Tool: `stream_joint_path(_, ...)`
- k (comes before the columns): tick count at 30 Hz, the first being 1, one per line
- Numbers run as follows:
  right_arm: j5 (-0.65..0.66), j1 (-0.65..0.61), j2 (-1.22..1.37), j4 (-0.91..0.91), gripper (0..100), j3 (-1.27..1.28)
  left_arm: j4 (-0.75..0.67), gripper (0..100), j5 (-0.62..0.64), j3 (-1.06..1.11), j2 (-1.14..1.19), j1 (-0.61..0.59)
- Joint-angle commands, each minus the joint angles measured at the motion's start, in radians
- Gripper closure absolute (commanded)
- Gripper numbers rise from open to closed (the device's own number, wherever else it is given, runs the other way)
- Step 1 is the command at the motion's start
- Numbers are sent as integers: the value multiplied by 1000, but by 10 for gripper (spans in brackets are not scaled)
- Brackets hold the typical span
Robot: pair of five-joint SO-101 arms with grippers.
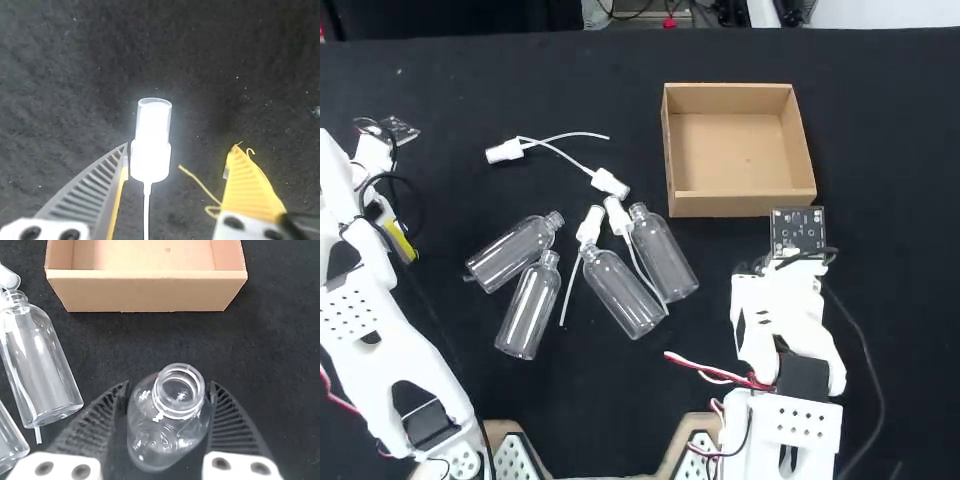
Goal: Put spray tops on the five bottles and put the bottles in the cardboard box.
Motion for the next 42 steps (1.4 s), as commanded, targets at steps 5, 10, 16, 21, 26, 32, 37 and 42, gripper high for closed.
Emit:
stream_joint_path(5,5,18,1,-3,847,-2,-6,730,-11,-28,-8,-13)
stream_joint_path(10,5,18,1,-3,847,-2,48,882,-9,-18,-6,-13)
stream_joint_path(16,5,18,1,-3,847,-2,150,928,-11,-51,-23,-13)
stream_joint_path(21,5,18,1,-3,847,-2,199,930,0,-134,-89,-19)
stream_joint_path(26,5,18,1,-3,847,-2,199,931,109,-131,-235,-7)
stream_joint_path(32,5,18,1,-3,847,-2,199,931,361,-13,-456,59)
stream_joint_path(37,2,18,1,-3,847,-7,199,931,489,220,-727,186)
stream_joint_path(42,-5,-14,1,-34,847,-54,117,931,632,427,-1019,398)
